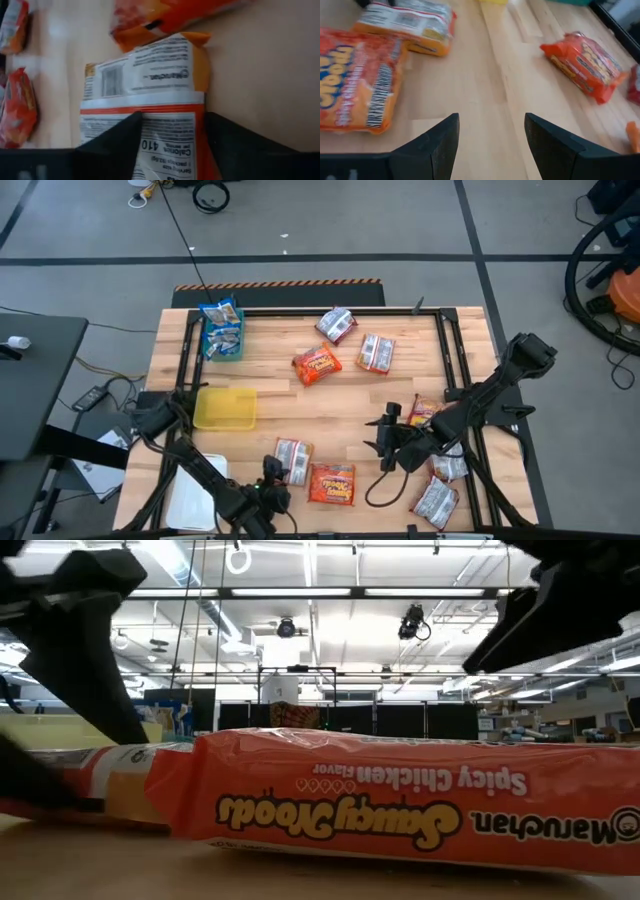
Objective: Sort Maruchan noodles
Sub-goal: Put the orange noodle pack into the yellow bin
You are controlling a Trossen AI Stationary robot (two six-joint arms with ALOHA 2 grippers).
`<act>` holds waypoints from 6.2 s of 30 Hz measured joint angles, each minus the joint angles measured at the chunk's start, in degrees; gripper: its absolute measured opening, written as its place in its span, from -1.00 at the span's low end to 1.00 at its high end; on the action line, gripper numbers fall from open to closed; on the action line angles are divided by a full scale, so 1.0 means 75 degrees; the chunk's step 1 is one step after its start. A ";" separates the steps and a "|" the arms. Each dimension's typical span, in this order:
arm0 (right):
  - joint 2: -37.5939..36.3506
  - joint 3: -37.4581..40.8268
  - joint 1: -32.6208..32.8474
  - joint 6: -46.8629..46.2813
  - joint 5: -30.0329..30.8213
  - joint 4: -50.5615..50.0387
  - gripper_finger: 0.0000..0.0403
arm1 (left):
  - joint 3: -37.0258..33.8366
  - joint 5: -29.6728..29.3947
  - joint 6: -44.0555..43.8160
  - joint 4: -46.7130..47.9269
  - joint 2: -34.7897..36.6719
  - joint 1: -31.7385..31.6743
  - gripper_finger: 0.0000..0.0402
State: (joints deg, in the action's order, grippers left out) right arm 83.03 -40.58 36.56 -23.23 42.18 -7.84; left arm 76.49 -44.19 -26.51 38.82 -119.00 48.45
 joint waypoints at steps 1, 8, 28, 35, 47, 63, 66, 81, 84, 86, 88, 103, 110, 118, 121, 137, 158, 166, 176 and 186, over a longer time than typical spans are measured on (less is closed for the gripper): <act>-0.0097 0.0000 0.0000 0.0180 -0.0007 -0.0028 0.15 | 0.0000 -0.0009 -0.0152 0.0015 0.0005 -0.0037 -0.03; -0.1091 -0.0003 -0.0160 0.1263 0.0005 -0.0164 0.08 | 0.0347 0.0295 -0.1173 0.0417 0.0081 -0.0334 -0.78; -0.1286 0.1614 -0.0507 0.1011 -0.0693 0.2629 -0.01 | -0.0111 0.3459 -0.4119 0.5177 0.6632 -0.2647 -0.98; -0.1138 0.1612 -0.0762 0.0803 -0.0649 0.3622 -0.01 | -0.1437 0.3895 -0.7837 0.5145 0.7910 -0.3970 -0.97; -0.0710 0.1608 -0.0996 0.0846 -0.1116 0.3647 -0.01 | -0.3263 0.3150 -1.0058 0.4293 0.8544 -0.4439 -0.98; 0.0775 0.1585 -0.1888 0.0963 -0.1605 0.5168 -0.01 | -0.4748 0.0936 -1.0986 0.1213 0.8156 -0.4439 -0.98; 0.1148 0.1306 -0.2132 0.1023 -0.2062 0.5188 -0.01 | -0.4986 0.0576 -1.1219 0.0940 0.8023 -0.4436 -0.98; 0.2026 -0.0691 -0.2926 0.2778 -0.2016 0.3351 -0.01 | -0.5014 0.0054 -1.0768 0.0716 0.7864 -0.4105 -0.93; 0.2476 -0.1386 -0.3383 0.3393 -0.1889 0.3364 -0.01 | -0.4999 0.0157 -1.0458 0.0364 0.7745 -0.4000 -0.94; 0.2895 -0.1844 -0.3614 0.3498 -0.1611 0.3506 -0.01 | -0.5018 0.0176 -1.0340 0.0324 0.7722 -0.3915 -0.94; 0.3427 -0.2367 -0.3802 0.3524 -0.1348 0.3749 -0.01 | -0.5000 0.0101 -1.0254 0.0102 0.7662 -0.3894 -0.94; 0.6510 -0.5716 -0.3942 0.3274 -0.2061 0.4191 -0.01 | -0.5013 0.0174 -1.0715 0.0187 0.7495 -0.3905 -0.78; 0.6309 -0.5928 -0.3775 0.3085 -0.2952 0.3624 -0.01 | -0.4948 0.0041 -0.9569 0.0245 0.7800 -0.3948 -0.60; 0.5089 -0.5931 -0.3314 0.3134 -0.2521 0.0460 -0.01 | -0.3800 0.0884 -0.5287 0.0583 0.8431 -0.3727 -0.47; 0.4794 -0.5931 -0.3016 0.3083 -0.1856 -0.0634 -0.01 | -0.3378 0.1228 -0.4145 0.0595 0.8392 -0.3164 -0.46; 0.4547 -0.5919 -0.1437 -0.1066 0.0095 -0.5235 0.03 | -0.3270 0.0763 -0.6177 0.4647 0.6870 0.0411 -0.44; 0.3800 -0.5919 -0.2034 -0.1710 0.0248 -0.6971 0.29 | -0.5753 -0.1435 -0.3192 0.0095 0.6551 -0.1102 0.48; 0.3776 -0.5919 -0.2098 -0.1698 0.0229 -0.7113 0.29 | -0.5764 -0.1346 -0.3906 -0.0187 0.6551 -0.2392 0.29; 0.3776 -0.5919 -0.2092 -0.1698 0.0175 -0.7291 0.29 | -0.5609 -0.0975 -0.4331 0.0036 0.6565 -0.2758 -0.71; 0.3773 -0.6270 -0.2342 -0.0953 -0.0403 -0.6630 0.29 | -0.4648 -0.1389 -0.7809 0.2662 0.6853 -0.3257 -0.94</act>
State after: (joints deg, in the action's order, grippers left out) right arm 111.33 -87.60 18.99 -30.38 39.16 -57.56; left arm 41.63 -54.61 -85.08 58.79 -67.60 24.02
